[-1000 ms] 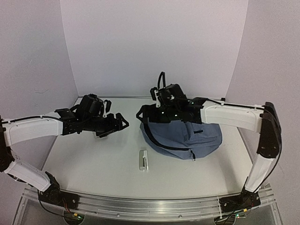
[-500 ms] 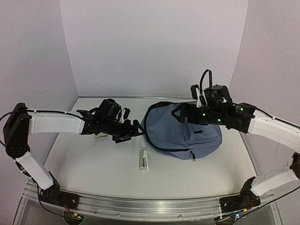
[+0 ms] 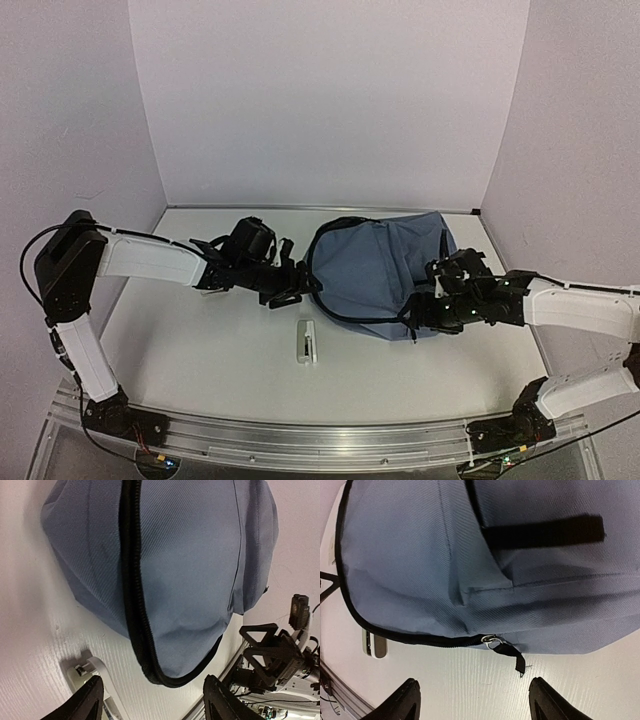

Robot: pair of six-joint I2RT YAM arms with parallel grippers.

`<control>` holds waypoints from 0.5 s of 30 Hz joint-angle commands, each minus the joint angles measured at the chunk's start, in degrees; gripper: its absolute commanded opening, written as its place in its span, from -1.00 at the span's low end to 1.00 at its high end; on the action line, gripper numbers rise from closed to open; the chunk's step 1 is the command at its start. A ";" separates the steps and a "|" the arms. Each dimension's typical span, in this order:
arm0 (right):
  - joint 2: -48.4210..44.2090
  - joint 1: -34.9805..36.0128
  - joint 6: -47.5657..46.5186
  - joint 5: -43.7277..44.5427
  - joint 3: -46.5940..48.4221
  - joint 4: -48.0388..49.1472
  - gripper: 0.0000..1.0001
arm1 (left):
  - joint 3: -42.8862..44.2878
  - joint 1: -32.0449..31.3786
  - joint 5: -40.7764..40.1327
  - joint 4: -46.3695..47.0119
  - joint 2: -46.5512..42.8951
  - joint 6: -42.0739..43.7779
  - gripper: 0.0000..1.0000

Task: Pack the student bag
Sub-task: Place the stationery in the student bag.

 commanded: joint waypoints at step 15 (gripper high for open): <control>9.26 -1.58 3.28 -0.59 -6.65 13.65 0.01 | 6.89 -0.43 3.47 3.47 5.93 -0.59 -0.52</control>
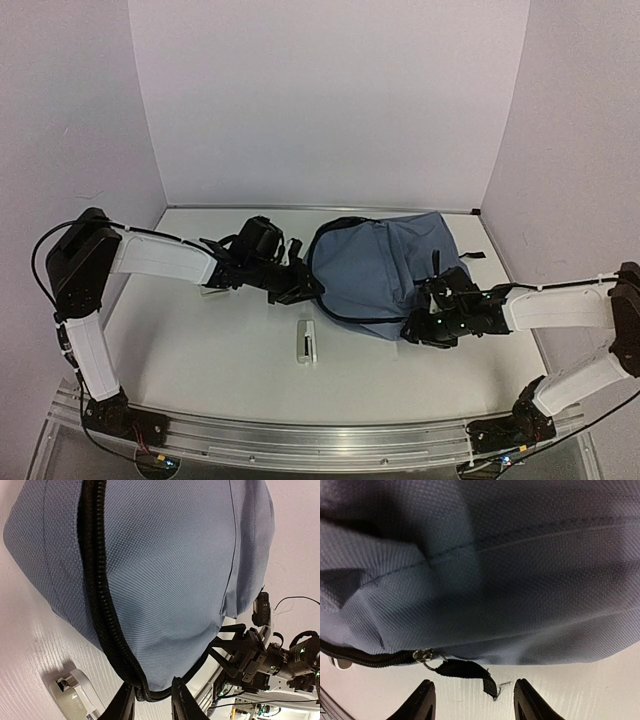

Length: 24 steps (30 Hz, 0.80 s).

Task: Pack the student bag
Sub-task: Place the stationery in the student bag, then zip the student bag at the center of the board.

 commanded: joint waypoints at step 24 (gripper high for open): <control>-4.90 4.22 -1.51 -7.28 5.32 3.33 -1.00 | 11.46 2.04 -4.69 -1.60 4.42 5.50 -1.00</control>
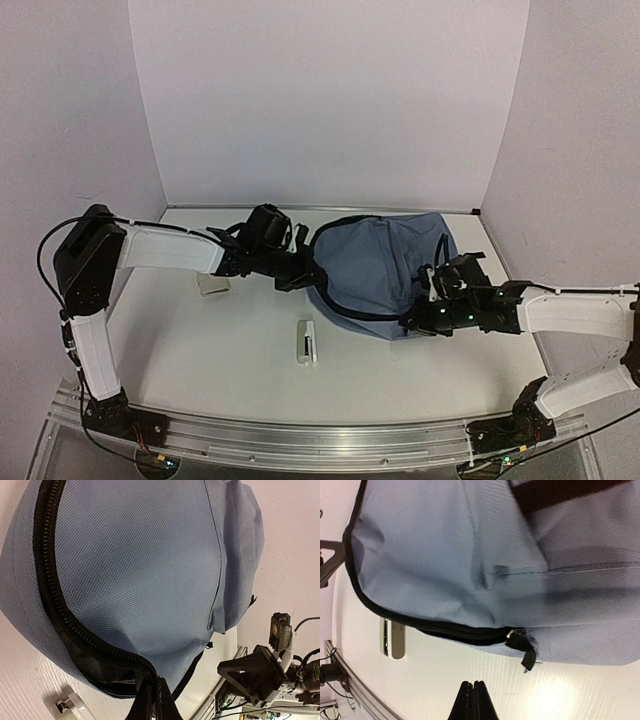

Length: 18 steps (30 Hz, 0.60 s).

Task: Pack the student bag
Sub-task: Zip the student bag at the center of the board.

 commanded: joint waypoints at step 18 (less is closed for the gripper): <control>2.22 9.77 2.83 7.09 9.35 0.08 -1.00 | 5.79 3.43 -2.11 -0.49 3.21 4.59 -0.99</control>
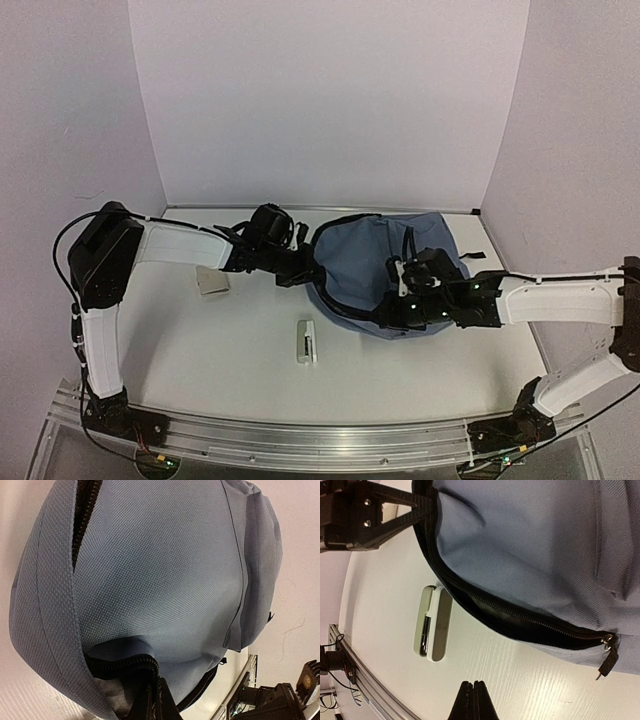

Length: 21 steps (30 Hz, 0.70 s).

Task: Pack the student bag
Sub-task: Zip the student bag at the center of the board.

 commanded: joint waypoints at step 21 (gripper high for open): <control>-2.65 -12.38 -1.92 1.47 -9.10 -2.76 -0.19 | 1.05 1.56 -0.91 -0.61 -3.61 1.64 -1.00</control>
